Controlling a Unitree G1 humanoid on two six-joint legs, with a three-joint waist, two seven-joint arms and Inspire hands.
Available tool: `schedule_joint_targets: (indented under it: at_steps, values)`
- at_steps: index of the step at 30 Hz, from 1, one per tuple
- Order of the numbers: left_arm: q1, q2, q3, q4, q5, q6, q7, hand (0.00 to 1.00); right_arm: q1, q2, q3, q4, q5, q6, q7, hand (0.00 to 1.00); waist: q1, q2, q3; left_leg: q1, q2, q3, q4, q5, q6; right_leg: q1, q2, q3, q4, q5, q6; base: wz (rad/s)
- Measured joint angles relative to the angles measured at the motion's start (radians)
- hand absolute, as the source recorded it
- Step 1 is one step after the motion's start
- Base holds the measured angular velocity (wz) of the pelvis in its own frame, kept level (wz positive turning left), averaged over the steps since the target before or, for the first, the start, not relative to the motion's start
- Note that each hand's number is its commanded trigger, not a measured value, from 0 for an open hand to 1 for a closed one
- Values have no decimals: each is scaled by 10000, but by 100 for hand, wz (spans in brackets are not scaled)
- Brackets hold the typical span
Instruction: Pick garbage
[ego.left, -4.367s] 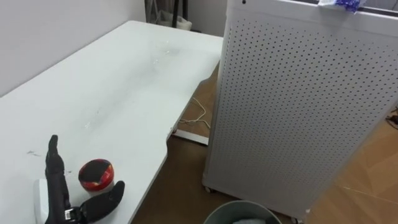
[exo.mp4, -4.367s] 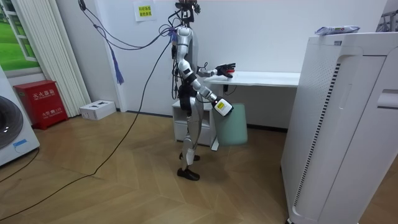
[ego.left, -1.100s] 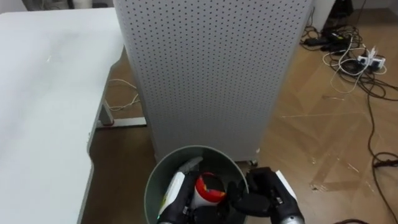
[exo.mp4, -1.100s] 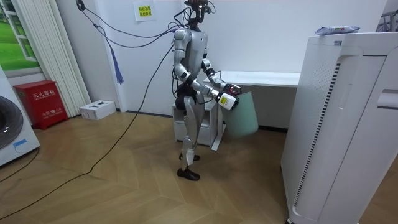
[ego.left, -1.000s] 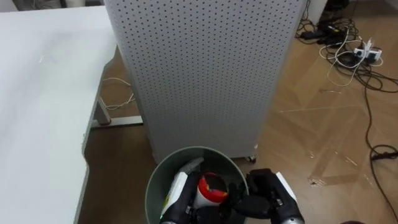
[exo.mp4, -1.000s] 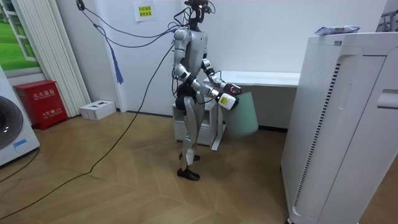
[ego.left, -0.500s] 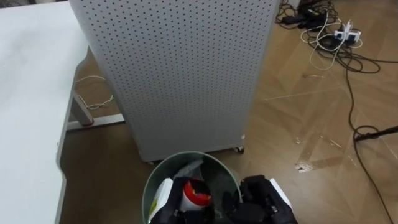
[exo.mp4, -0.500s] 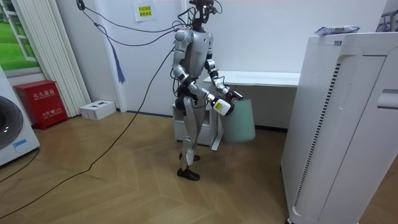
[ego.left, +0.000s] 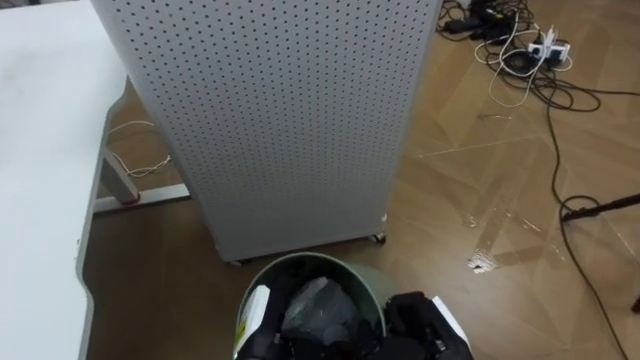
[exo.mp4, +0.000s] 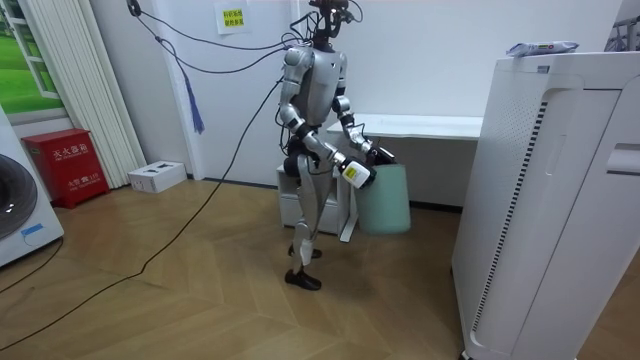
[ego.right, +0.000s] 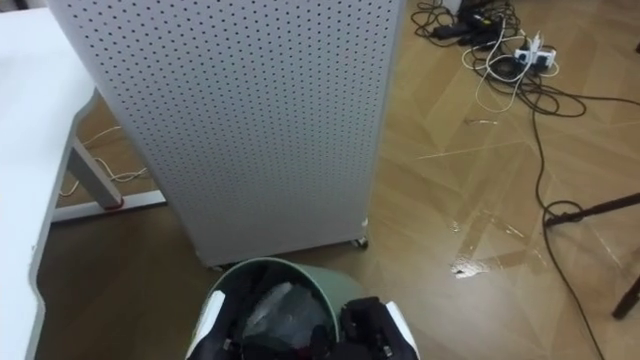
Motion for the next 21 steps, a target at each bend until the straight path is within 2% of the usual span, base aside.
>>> schedule_joint_targets:
  at_steps: [3, 7, 11, 12, 13, 14, 15, 16, 17, 18, 19, 21]
  values:
    - [0, 28, -87, -15, 3, -1, 32, 0, -1, -57, 31, -3, 80, 0, -28, 100, 6, -5, -3, 15, 13, 70, 16, 0, -1, 5, 18, 64, 0, 0, 0, -5]
    - [58, 270, -493, -136, 1, 0, 32, 0, -2, -198, 120, -3, 168, 0, -205, 100, 51, -18, -11, 168, 19, 68, -32, 0, -1, 102, 47, 41, 4, 0, 0, -5]
    - [116, 428, -500, -230, 4, -1, -38, 0, 9, -247, 203, -2, 174, 0, -248, 100, 76, -61, -29, 397, 24, 72, 200, -10, -18, 380, 47, 147, -22, 2, -4, -16]
    - [126, 472, -517, -241, -35, -1, -97, 0, 20, -237, 307, -2, 190, 0, -327, 100, 85, -168, -14, 89, 35, 132, 1103, -19, -247, 572, -16, 684, -97, 6, -9, 0]
    - [178, 485, -522, -322, -44, -3, -142, 0, 62, -242, 357, -1, 331, -1, -339, 100, 118, -291, -38, -427, -5, -78, 1387, -212, -487, 714, -59, 1583, -166, 6, -9, 13]
    - [167, 486, -522, -436, -3, -3, -155, 0, 69, -283, 294, 0, 453, -18, -342, 100, 119, -321, -31, -719, 6, -275, 1101, -225, -529, 716, -59, 1858, -165, 5, -8, 36]
    - [159, 483, -582, -756, 16, -18, -152, 0, 102, -380, 108, -3, 695, -21, -353, 100, 175, -317, -60, -1358, 110, -822, 430, 262, -553, 631, -26, 2061, -130, -73, 121, 20]
    - [295, 490, -771, -970, 40, -26, -129, 0, 270, -442, -68, 3, 747, 25, -379, 100, 498, -560, -147, -1508, 129, -586, 734, 635, -176, 531, -121, 2137, 85, -286, 453, 0]
    - [422, 576, -858, -1068, 54, -31, -106, 0, 358, -426, -82, -10, 745, 25, -390, 100, 596, -592, -162, -1381, 145, -351, 736, 637, -170, 551, -165, 1969, 93, -287, 499, -32]
    - [626, 697, -906, -1125, 113, -33, -102, 0, 571, -401, -58, -93, 740, 23, -383, 100, 745, -616, -190, -1106, 139, -304, 717, 637, -170, 730, -211, 1589, -105, -179, 540, -46]
    - [732, 847, -919, -1248, 109, -33, -93, 0, 700, -402, -32, -168, 730, 22, -387, 100, 954, -616, -189, -808, 126, -355, 611, 636, -171, 862, -213, 1223, -575, 122, 484, -49]
    - [848, 943, -860, -1470, 78, -32, -92, 0, 761, -427, -30, -199, 662, 21, -507, 100, 1057, -572, -210, -422, 39, -424, 313, 630, -178, 1099, -243, 827, -921, 323, 397, -39]
